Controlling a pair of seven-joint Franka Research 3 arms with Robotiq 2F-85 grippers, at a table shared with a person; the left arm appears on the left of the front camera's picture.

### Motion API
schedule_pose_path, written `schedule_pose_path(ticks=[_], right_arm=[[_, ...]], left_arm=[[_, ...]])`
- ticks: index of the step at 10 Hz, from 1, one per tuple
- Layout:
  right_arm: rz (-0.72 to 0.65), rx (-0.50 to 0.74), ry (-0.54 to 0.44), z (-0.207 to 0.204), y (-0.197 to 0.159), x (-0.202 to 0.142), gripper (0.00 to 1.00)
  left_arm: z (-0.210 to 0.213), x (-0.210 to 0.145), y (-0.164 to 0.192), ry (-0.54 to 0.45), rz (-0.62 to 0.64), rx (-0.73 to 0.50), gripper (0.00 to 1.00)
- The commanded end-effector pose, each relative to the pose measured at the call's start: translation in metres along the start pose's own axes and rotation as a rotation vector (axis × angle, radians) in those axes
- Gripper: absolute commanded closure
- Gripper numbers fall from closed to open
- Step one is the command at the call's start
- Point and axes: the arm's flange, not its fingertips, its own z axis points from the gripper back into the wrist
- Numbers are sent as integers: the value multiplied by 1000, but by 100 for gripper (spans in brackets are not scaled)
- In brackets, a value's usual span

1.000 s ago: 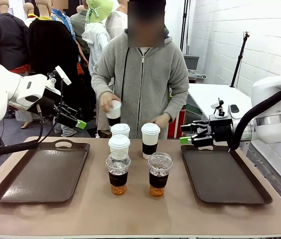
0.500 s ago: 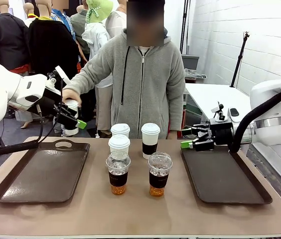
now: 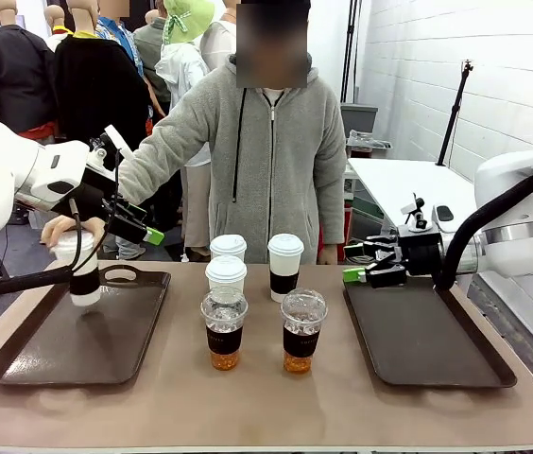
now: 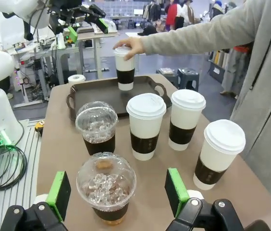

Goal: Distribute the coffee onto the tray.
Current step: Pick up one iced Americano and place it on the right Handle tray.

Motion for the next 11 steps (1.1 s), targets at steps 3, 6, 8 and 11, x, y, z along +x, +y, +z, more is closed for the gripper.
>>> schedule_pose_path(ticks=[3,6,8,11], right_arm=[[34,61,-101,0,-15,-46,0],[33,79,-81,-7,-25,-78,0],[28,88,-71,-15,-31,-100,0],[43,111,-84,-21,-35,-116,0]], left_arm=[[-1,-2,1,-2,7,-7,0],[-1,-2,1,-2,7,-7,0],[-1,-2,1,-2,7,-7,0],[-1,-2,1,-2,7,-7,0]])
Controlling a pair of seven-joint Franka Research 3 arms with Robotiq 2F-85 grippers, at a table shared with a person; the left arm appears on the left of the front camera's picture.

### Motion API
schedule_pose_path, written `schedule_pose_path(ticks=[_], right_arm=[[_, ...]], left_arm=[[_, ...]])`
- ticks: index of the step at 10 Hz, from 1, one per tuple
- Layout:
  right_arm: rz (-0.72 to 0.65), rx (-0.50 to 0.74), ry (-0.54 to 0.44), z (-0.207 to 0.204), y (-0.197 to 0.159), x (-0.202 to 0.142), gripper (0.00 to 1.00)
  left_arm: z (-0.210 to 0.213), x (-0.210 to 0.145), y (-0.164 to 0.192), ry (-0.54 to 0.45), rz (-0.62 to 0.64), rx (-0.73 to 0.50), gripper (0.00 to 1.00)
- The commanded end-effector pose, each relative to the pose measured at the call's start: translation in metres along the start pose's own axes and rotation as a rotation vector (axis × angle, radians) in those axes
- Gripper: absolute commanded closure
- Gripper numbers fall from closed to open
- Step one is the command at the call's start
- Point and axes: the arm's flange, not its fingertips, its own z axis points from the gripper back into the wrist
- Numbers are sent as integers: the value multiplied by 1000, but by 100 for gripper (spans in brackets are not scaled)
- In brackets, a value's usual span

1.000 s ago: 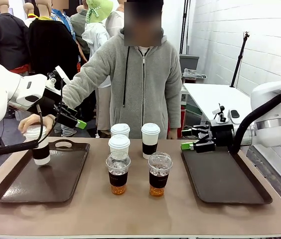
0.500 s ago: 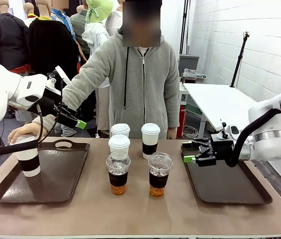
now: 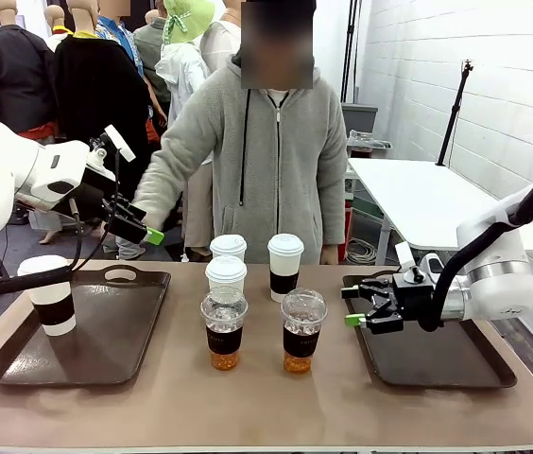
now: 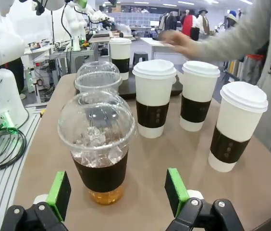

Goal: Distribute the coffee onto the tray.
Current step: Pick up one iced Americano and place it on the right Handle tray.

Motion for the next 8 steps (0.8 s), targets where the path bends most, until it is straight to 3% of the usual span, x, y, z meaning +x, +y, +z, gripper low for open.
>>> schedule_pose_path(ticks=[1,8], right_arm=[[16,29,1,-1,-5,-5,0],[-12,2,-5,-12,-6,-13,0]], left_arm=[[-1,-2,1,-2,7,-7,0],[-1,-2,1,-2,7,-7,0]])
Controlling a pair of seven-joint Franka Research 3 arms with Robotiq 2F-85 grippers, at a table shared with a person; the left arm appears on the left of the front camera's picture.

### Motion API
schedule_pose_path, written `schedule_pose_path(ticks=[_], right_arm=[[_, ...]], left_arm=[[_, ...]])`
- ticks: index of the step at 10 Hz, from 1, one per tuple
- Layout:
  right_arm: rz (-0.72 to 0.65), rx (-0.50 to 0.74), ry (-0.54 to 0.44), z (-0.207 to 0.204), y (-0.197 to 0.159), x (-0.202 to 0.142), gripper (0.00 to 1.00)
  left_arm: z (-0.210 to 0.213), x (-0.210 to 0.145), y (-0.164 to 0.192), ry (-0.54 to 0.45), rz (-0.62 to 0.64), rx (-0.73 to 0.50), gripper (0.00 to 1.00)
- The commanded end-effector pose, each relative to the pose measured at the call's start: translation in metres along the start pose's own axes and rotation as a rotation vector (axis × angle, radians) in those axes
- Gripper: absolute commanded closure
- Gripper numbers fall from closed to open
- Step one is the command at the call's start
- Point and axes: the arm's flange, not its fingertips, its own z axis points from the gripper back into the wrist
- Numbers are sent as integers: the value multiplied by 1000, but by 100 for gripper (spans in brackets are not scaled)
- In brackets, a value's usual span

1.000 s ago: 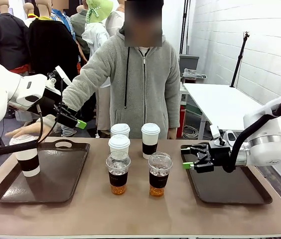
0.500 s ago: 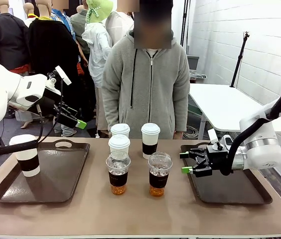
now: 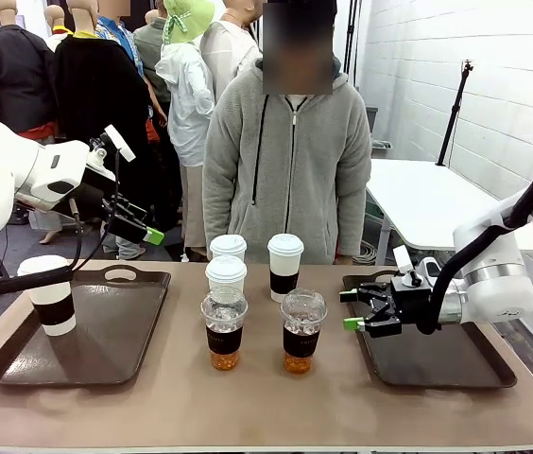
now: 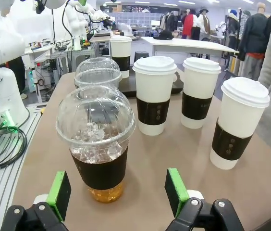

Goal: Distribute the coffee onto the tray.
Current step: Pick up one iced Americano and place it on the right Handle tray.

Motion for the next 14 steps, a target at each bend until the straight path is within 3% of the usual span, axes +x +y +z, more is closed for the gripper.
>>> schedule_pose_path(ticks=[1,14], right_arm=[[-8,8,-10,-15,-6,-8,0],[-46,101,-30,-65,-10,-36,0]], left_arm=[[-1,-2,1,-2,6,-7,0],[-1,-2,1,-2,6,-7,0]])
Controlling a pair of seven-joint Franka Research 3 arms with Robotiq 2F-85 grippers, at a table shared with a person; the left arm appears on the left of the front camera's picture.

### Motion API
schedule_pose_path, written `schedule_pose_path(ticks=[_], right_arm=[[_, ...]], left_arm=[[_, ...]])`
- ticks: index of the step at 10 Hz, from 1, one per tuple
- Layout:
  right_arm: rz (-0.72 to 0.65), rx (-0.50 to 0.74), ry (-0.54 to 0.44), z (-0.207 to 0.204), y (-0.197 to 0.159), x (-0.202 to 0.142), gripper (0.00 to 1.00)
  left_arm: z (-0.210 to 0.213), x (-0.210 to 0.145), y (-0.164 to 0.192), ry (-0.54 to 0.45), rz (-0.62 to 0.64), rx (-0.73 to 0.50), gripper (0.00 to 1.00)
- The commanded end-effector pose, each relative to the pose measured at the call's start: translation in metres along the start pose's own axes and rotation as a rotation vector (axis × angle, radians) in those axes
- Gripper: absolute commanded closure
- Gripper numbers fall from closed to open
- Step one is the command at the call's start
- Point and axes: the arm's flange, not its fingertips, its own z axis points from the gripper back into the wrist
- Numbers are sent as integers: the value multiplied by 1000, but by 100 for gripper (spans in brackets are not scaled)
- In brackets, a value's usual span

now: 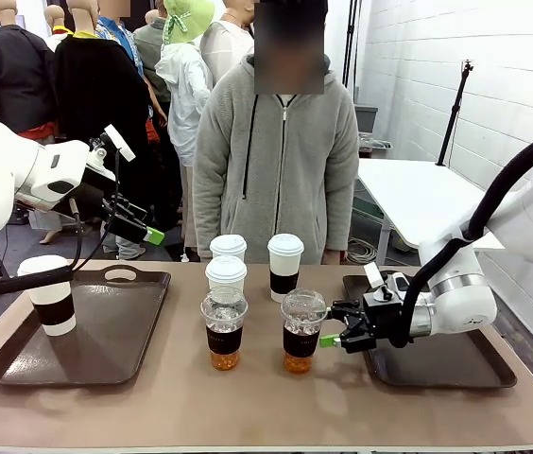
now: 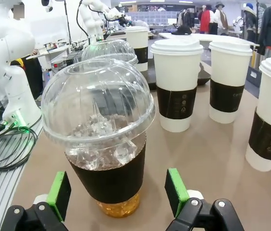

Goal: Distribute the coffee onto the tray.
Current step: Pick up one iced Americano and place it on the right Handle tray.

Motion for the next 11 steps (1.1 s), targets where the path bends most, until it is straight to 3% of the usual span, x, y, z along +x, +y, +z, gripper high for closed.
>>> schedule_pose_path(ticks=[1,11], right_arm=[[9,12,-21,-14,-4,-4,0],[1,77,-44,-52,-7,-8,0]], left_arm=[[-1,-2,2,0,1,-6,0],[-1,-2,2,0,1,-6,0]])
